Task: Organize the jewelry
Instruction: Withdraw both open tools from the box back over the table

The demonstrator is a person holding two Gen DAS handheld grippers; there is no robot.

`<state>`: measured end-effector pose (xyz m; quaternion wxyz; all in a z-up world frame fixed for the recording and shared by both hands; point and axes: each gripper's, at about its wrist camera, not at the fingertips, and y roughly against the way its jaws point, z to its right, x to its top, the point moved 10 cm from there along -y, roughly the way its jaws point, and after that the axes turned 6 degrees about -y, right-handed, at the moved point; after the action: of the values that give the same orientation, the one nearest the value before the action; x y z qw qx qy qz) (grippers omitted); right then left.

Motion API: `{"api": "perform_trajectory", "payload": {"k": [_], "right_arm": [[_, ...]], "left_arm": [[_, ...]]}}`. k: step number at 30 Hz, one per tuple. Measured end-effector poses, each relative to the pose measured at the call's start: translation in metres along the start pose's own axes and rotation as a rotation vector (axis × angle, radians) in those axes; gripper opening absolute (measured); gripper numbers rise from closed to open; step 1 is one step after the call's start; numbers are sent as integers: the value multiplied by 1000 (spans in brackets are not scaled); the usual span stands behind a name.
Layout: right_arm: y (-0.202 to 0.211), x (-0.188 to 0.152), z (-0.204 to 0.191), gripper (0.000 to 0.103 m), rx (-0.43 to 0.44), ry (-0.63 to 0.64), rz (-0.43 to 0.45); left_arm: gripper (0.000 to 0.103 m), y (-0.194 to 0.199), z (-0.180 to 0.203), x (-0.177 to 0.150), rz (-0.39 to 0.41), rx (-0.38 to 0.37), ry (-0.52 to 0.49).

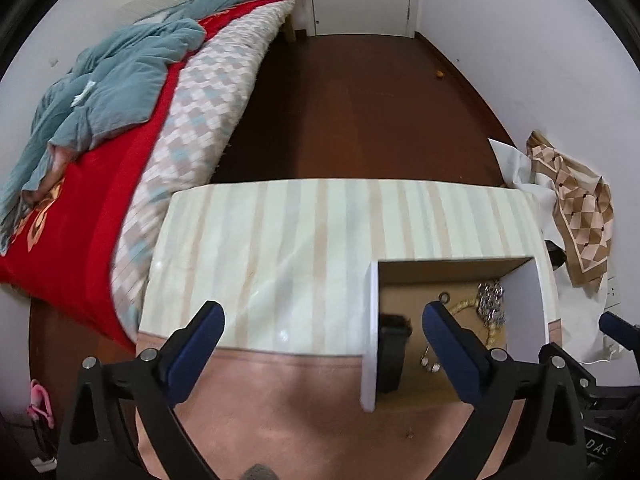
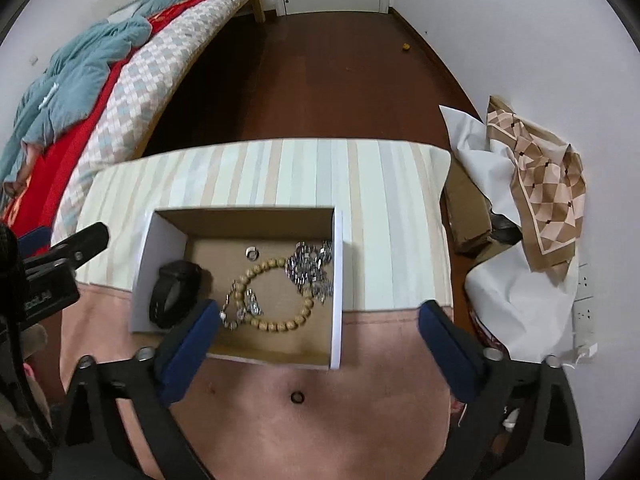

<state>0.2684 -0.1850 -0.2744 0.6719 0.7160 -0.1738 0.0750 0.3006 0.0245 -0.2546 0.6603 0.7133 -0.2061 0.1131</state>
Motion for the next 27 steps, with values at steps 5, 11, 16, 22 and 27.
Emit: {"api": "perform_trajectory", "payload": {"k": [5,11,16,22,27], "right_arm": [[10,-8,0,102,-37,3,27],[33,-13,5,102,-55,-5,70],[61,-17,6,102,-66,-4,120],[99,-25,1,102,-63,8,186],[125,-33,-2,102,-49,7,227]], "left_arm": [[102,16,-2,-17,25,25,-2],[102,43,-1,-22,70,32,-4],[102,69,-2,-24,114,45,-7],[102,110,-5,-30,189,63,-12],[102,135,-7,-38,228,72,-7]]}}
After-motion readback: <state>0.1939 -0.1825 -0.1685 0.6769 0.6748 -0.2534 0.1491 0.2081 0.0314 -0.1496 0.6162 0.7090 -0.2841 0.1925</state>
